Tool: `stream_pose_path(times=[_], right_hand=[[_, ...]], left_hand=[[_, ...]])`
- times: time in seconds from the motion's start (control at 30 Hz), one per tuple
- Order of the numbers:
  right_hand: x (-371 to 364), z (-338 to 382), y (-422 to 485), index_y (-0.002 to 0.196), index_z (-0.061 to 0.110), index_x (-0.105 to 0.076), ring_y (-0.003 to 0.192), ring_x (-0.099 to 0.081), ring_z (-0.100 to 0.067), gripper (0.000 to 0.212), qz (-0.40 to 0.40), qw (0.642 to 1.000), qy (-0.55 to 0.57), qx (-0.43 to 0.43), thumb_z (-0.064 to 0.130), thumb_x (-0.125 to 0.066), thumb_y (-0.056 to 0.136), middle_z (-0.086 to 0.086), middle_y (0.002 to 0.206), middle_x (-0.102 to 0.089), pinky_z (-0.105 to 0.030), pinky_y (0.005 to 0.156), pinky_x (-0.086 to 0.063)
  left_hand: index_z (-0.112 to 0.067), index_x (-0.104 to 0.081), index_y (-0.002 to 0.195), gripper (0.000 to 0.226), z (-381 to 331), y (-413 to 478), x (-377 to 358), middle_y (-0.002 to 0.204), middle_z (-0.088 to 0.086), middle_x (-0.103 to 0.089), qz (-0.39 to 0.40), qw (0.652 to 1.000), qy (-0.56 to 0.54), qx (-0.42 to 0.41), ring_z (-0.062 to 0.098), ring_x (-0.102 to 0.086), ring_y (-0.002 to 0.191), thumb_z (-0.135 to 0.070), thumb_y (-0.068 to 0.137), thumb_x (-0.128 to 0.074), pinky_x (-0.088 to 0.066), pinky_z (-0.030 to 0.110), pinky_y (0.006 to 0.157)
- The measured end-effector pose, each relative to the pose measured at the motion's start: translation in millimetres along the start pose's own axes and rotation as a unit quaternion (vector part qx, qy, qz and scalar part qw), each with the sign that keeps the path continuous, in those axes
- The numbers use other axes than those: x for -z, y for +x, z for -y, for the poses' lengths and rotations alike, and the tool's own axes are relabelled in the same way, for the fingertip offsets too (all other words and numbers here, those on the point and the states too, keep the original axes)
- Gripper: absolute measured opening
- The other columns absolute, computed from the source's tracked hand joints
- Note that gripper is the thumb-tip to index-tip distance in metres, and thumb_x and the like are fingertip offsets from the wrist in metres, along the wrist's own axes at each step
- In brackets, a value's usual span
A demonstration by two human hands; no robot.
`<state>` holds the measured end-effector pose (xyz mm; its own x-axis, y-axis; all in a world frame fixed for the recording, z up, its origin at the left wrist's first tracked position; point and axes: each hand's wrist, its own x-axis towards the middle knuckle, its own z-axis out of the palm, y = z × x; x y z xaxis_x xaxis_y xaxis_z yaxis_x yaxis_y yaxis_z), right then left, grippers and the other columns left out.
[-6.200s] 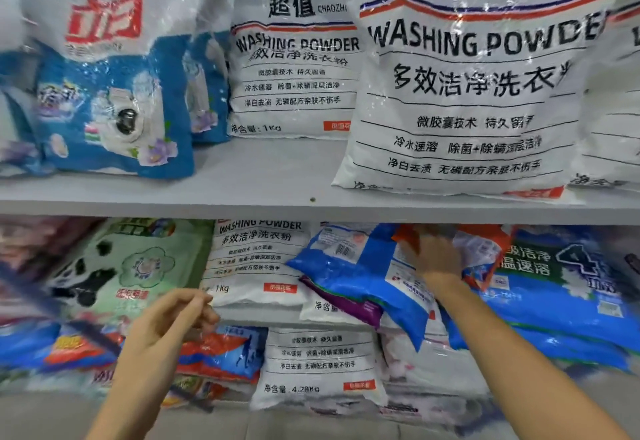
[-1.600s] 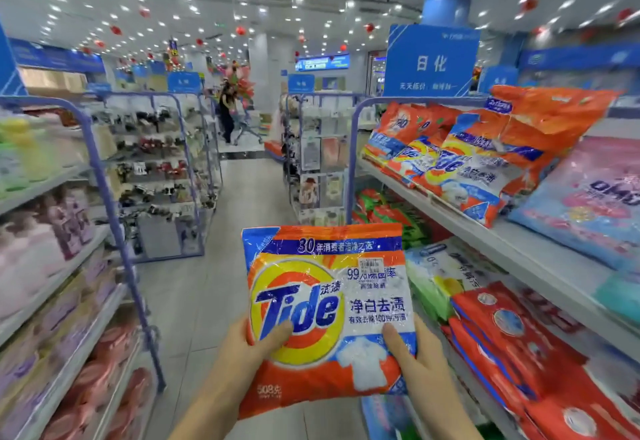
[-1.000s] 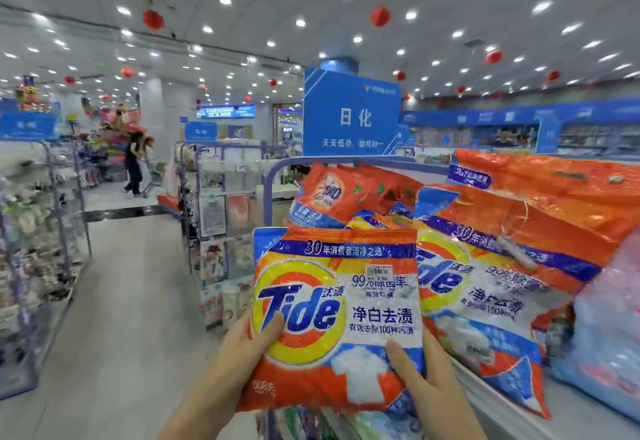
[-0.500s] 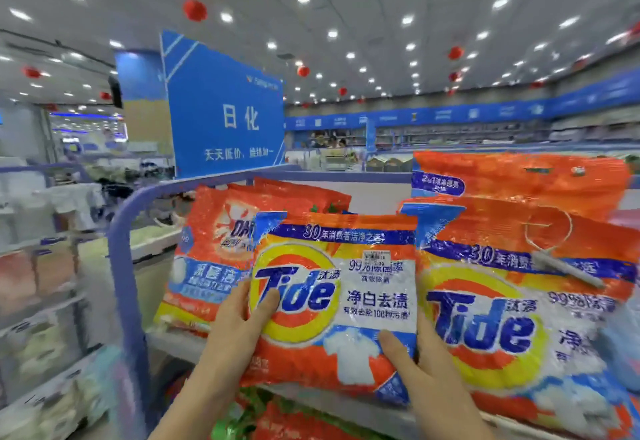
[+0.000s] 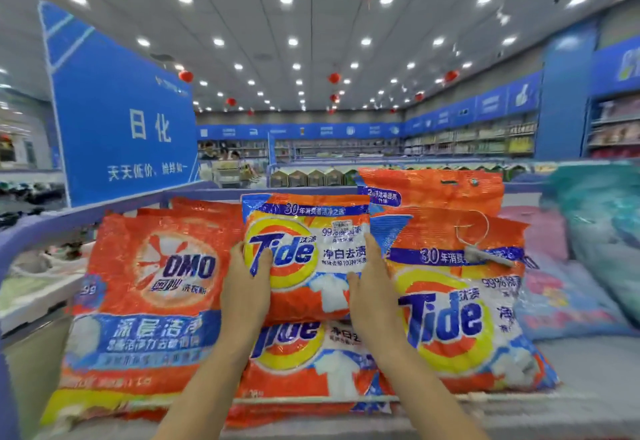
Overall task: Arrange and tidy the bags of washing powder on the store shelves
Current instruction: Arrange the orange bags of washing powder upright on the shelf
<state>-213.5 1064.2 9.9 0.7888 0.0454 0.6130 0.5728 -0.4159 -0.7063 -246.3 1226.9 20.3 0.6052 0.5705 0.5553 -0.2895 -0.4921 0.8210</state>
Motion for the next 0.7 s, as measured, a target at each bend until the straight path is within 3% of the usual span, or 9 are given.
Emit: stream_pose_path(times=[0.07,0.13,0.2,0.27,0.33,0.4,0.47,0.57,0.7], right_hand=[[-12.3,-0.4,-1.8,0.149,0.029,-0.013,0.115,-0.042,-0.021,0.062,-0.011,0.995,-0.095,0.01,0.012,-0.041,0.097,-0.003,0.141,-0.035,-0.028,0.082,-0.035],[-21.7,-4.7,-6.5,0.15,0.028,-0.01,0.125,-0.039,-0.023,0.059,-0.003,0.987,-0.161,0.016,0.019,-0.037,0.099,-0.005,0.146,-0.027,-0.032,0.089,-0.039],[-26.1,-7.5,-8.8,0.15,0.024,-0.018,0.139,-0.023,-0.023,0.053,-0.001,0.98,-0.198,0.026,0.025,-0.034,0.1,-0.007,0.154,-0.016,-0.032,0.103,-0.034],[-26.6,-8.6,-9.6,0.147,0.021,-0.026,0.144,-0.013,-0.022,0.049,-0.002,0.973,-0.228,0.043,0.033,-0.033,0.1,-0.008,0.157,-0.01,-0.031,0.11,-0.027],[-27.1,-8.7,-12.3,0.149,0.022,-0.024,0.146,-0.003,-0.022,0.059,0.012,0.961,-0.269,0.057,0.052,-0.023,0.097,-0.008,0.158,-0.003,-0.03,0.116,-0.012],[-28.0,-8.2,-15.1,0.15,0.027,-0.013,0.145,0.017,-0.017,0.077,0.017,0.949,-0.304,0.076,0.068,-0.001,0.087,-0.007,0.159,0.01,-0.028,0.114,0.01],[-28.9,-7.4,-13.6,0.149,0.026,0.001,0.138,0.031,-0.015,0.085,0.023,0.938,-0.332,0.096,0.073,0.015,0.079,-0.004,0.156,0.021,-0.028,0.111,0.022],[-29.9,-8.4,-4.3,0.147,0.021,0.013,0.141,0.026,-0.018,0.092,0.076,0.917,-0.374,0.114,0.069,0.031,0.071,-0.004,0.157,0.019,-0.032,0.112,0.021],[-30.4,-14.3,2.2,0.15,0.017,0.007,0.146,0.007,-0.015,0.102,0.123,0.934,-0.33,0.053,0.075,0.016,0.067,-0.004,0.16,0.006,-0.026,0.114,0.009]], left_hand=[[-0.012,-0.034,0.142,0.053,4.1,-3.9,-5.5,0.14,0.009,-0.047,-0.008,0.999,0.05,-0.015,0.028,-0.043,0.129,-0.033,0.096,-0.049,-0.035,0.037,0.098],[-0.01,-0.026,0.148,0.062,7.6,-10.2,-9.9,0.151,0.014,-0.032,0.0,0.992,0.113,-0.059,0.029,-0.031,0.139,-0.034,0.095,-0.049,-0.027,0.041,0.111],[-0.007,-0.035,0.144,0.062,11.8,-13.0,-9.7,0.15,0.019,-0.032,0.013,0.966,0.219,-0.139,0.033,-0.03,0.139,-0.043,0.094,-0.044,-0.024,0.044,0.114],[-0.006,-0.044,0.14,0.073,15.7,-13.0,-6.5,0.151,0.018,-0.033,0.052,0.931,0.3,-0.203,0.034,-0.031,0.139,-0.058,0.091,-0.025,-0.023,0.044,0.114],[-0.01,-0.043,0.142,0.086,18.9,-12.4,-3.2,0.154,0.015,-0.028,0.083,0.907,0.344,-0.229,0.031,-0.025,0.143,-0.068,0.089,-0.007,-0.019,0.042,0.116],[-0.014,-0.038,0.145,0.094,22.6,-11.1,-2.4,0.157,0.012,-0.02,0.103,0.892,0.375,-0.229,0.028,-0.015,0.146,-0.072,0.085,0.006,-0.016,0.04,0.117],[-0.02,-0.028,0.149,0.102,23.4,-8.7,-4.1,0.16,0.009,-0.01,0.119,0.885,0.399,-0.21,0.024,-0.005,0.148,-0.075,0.077,0.018,-0.008,0.038,0.118],[-0.024,-0.014,0.152,0.105,21.7,-5.4,-7.9,0.161,0.006,-0.002,0.125,0.882,0.419,-0.175,0.02,0.002,0.148,-0.075,0.07,0.027,0.002,0.034,0.118],[-0.023,-0.007,0.152,0.1,23.7,-6.7,-9.6,0.161,0.005,0.002,0.117,0.876,0.441,-0.156,0.02,0.005,0.148,-0.073,0.072,0.026,0.004,0.035,0.118]])
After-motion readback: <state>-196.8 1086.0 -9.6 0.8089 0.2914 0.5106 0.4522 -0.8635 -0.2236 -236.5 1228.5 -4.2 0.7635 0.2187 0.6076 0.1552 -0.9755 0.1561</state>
